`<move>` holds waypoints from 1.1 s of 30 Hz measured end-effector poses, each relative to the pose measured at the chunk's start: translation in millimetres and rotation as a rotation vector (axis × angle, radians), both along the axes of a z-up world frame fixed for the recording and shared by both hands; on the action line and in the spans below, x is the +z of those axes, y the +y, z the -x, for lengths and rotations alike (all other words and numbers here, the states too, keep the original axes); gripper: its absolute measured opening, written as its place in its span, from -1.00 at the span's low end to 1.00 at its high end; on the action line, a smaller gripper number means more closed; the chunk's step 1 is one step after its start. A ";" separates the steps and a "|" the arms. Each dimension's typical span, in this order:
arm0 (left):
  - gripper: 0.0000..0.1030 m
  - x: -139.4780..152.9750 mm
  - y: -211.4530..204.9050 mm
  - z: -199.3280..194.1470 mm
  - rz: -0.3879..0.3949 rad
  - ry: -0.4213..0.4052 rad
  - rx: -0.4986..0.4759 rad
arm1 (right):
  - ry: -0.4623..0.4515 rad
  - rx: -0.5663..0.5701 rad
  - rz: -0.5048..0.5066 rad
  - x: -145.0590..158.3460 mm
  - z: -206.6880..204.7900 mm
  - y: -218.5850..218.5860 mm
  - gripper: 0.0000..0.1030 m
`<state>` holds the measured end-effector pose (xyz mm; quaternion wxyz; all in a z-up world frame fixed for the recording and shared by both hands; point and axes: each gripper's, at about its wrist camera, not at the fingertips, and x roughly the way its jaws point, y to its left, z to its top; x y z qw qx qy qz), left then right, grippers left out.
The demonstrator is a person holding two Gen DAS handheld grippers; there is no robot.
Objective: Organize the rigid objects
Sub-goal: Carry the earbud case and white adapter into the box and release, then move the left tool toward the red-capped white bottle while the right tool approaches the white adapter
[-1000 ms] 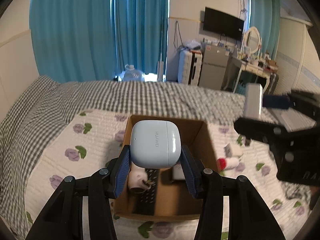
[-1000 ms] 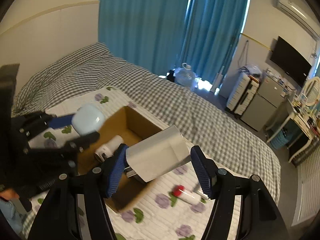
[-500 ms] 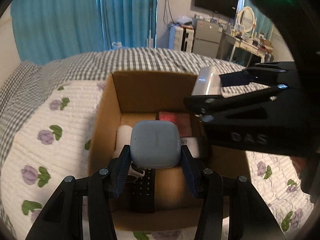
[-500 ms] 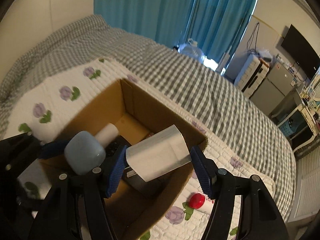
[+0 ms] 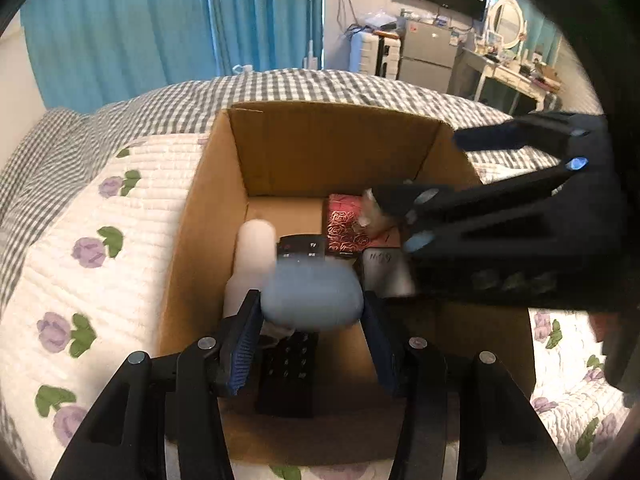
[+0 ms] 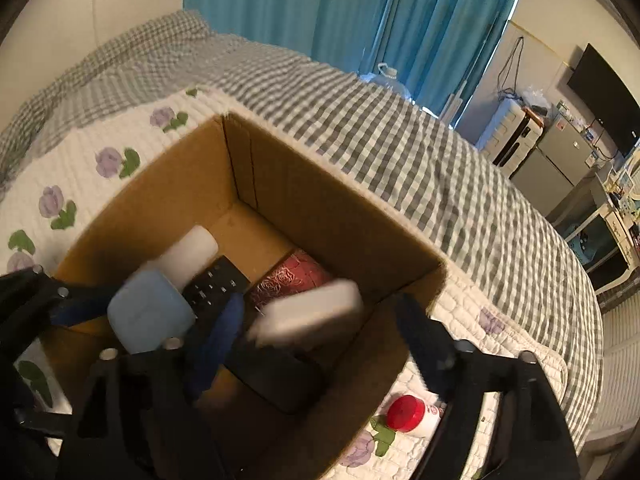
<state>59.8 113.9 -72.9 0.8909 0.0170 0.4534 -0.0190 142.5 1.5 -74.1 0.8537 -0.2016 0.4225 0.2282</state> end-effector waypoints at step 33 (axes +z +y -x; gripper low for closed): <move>0.38 34.0 -191.3 4.8 -0.009 -0.006 -0.086 | -0.117 -0.361 -0.151 73.7 68.9 -282.7 0.84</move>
